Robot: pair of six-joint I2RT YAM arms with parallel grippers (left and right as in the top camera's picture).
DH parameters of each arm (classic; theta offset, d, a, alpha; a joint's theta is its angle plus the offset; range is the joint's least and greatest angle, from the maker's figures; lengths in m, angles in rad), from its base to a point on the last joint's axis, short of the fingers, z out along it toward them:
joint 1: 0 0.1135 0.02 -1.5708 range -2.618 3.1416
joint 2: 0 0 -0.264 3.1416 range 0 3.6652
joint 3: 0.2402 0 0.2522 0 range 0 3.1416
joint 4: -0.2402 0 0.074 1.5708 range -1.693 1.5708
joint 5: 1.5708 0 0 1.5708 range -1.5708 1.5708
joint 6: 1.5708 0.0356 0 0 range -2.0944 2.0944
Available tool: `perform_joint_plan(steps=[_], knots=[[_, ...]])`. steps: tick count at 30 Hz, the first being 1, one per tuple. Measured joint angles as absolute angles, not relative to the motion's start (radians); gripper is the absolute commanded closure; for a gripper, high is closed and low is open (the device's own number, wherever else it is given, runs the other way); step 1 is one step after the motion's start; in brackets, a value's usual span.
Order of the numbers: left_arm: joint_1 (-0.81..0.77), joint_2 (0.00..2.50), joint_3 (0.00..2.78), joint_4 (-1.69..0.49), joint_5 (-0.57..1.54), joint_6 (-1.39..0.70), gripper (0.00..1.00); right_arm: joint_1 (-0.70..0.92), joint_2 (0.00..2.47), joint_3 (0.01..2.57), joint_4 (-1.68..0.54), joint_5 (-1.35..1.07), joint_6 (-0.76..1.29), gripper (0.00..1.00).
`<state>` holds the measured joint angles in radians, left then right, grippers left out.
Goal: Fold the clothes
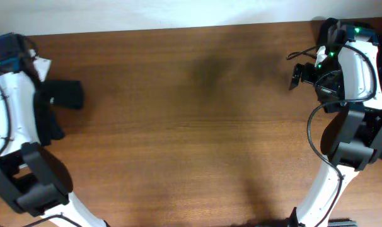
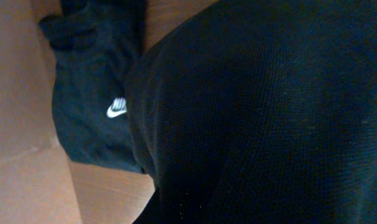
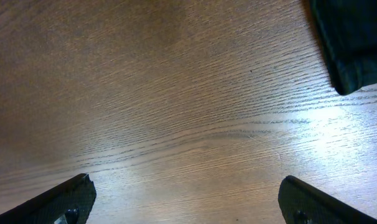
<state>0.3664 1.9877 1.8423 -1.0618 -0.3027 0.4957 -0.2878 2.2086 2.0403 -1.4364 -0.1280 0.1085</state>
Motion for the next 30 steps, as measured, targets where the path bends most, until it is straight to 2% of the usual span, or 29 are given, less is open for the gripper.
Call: perform_joint_plan(steps=[13, 19, 25, 30], knots=[[0.422, 1.988, 1.842, -1.056, -0.180, 0.493, 1.00, -0.288, 2.209, 2.040, -1.436, -0.128, 0.108, 0.01], [0.464, 1.988, 1.842, -1.015, -0.116, 0.357, 1.00, -0.287, 2.209, 2.040, -1.436, -0.128, 0.108, 0.01], [0.604, 1.988, 1.842, -1.015, 0.077, 0.204, 1.00, -0.287, 2.209, 2.040, -1.436, -0.128, 0.108, 0.01], [0.743, 1.992, 1.842, -1.024, 0.319, 0.068, 1.00, -0.288, 2.209, 2.040, -1.436, -0.128, 0.108, 0.01]])
